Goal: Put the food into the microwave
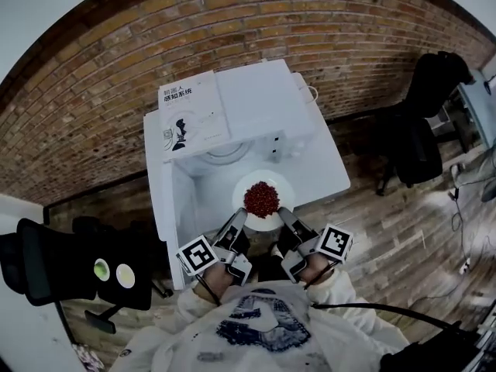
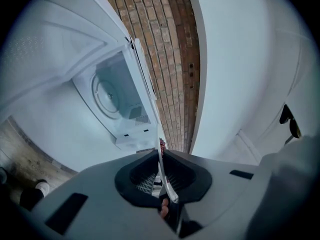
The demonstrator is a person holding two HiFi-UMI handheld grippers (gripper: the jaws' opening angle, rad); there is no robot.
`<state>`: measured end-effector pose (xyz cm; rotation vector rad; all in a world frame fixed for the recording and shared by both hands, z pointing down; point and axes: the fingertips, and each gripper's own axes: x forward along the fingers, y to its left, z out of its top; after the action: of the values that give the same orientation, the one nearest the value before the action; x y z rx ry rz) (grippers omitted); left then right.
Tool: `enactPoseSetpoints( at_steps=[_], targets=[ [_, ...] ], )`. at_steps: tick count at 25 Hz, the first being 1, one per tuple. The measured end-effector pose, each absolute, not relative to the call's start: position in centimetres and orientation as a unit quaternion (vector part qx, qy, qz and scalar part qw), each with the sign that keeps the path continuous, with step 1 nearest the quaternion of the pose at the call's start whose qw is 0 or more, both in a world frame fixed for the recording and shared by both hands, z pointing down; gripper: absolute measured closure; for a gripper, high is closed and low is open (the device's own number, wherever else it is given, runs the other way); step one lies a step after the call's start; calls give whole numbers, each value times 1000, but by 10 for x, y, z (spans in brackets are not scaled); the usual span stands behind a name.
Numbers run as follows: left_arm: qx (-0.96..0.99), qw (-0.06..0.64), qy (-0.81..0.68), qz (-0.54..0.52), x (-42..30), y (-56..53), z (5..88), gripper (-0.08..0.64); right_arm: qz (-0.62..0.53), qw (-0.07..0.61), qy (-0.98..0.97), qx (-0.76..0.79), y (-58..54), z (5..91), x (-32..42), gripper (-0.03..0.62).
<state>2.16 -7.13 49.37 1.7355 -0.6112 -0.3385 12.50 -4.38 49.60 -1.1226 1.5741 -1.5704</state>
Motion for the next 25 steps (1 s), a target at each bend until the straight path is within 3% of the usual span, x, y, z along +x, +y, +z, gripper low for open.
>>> enactPoseSetpoints(
  at_steps=[8,16,25],
  targets=[
    [688,615,-303,-238,28,-86,485,523,-623,264,632,-378,-77,503,127,558],
    [695,576,-358,-236,20,-95,492,523,-643,237,646,-336,-95,506,124,558],
    [686,584,-364,-238,10,-107,496,523,-650,230,642,-334,-108,510,113,558]
  ],
)
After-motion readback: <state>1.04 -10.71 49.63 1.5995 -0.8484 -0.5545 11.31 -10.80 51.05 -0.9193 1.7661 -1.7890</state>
